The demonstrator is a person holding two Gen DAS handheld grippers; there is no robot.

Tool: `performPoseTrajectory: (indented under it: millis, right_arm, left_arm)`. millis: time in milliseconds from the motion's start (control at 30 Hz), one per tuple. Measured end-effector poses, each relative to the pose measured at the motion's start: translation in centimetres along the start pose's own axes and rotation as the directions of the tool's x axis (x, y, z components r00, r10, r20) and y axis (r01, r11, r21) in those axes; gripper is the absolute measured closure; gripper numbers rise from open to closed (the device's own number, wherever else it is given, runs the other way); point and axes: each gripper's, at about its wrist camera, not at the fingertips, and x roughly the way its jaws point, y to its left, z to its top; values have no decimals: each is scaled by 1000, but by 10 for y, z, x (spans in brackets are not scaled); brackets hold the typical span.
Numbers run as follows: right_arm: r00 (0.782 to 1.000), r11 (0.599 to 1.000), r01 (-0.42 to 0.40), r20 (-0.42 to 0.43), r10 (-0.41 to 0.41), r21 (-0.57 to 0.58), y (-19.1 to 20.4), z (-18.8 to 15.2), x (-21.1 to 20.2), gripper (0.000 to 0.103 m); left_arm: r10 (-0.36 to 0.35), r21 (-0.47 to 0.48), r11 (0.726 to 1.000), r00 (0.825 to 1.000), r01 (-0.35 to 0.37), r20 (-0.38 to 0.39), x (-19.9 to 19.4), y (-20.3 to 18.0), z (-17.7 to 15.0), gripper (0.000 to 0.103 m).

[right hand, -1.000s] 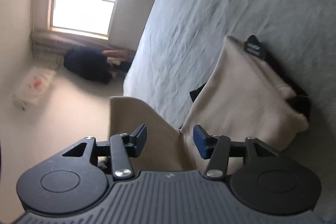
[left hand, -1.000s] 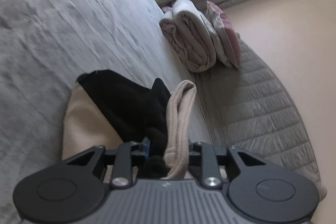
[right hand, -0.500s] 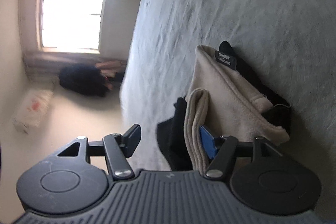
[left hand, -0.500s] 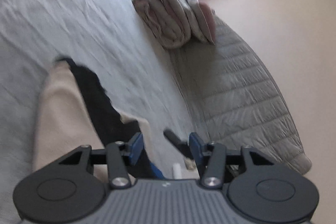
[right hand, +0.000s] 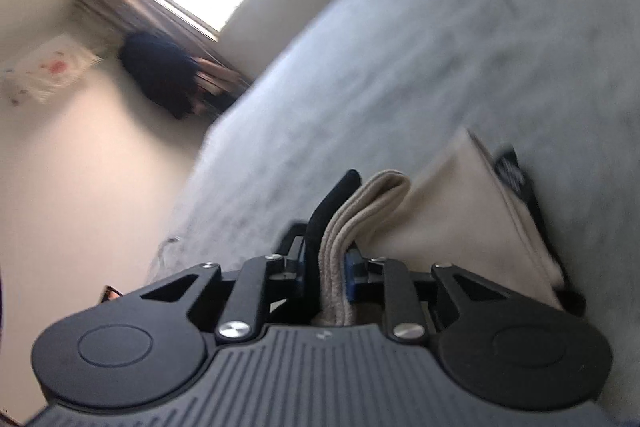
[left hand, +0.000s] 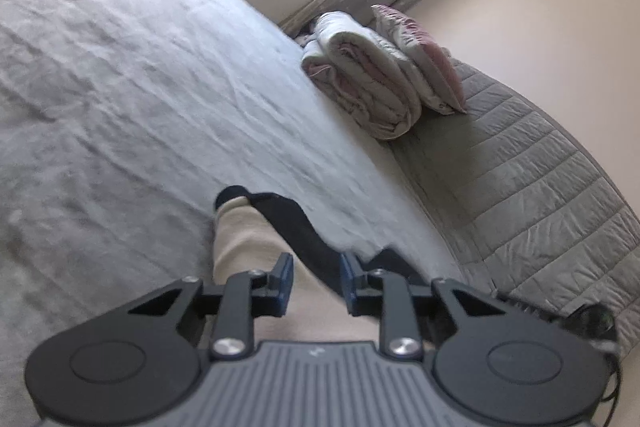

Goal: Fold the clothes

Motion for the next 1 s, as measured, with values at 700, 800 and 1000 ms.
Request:
performPoseTrajectory:
  millis: [700,800,1000]
  right_arm:
    - [997,987,72,-31,-77,-144,-66,-2,-21,74]
    - [996,973,91,19,-89,-211,-57,0,-36,70]
    - [986,905,131,151,-75,-405,-26,-5,-34,69]
  left_arm:
    - [-30,307,949,991,69,-131,39,-39,-43,78]
    - [-47,311,947,991,85,-127,37,-41,-42,78]
    - [-75,350,928,985,126,-154,45,-48,-51,78]
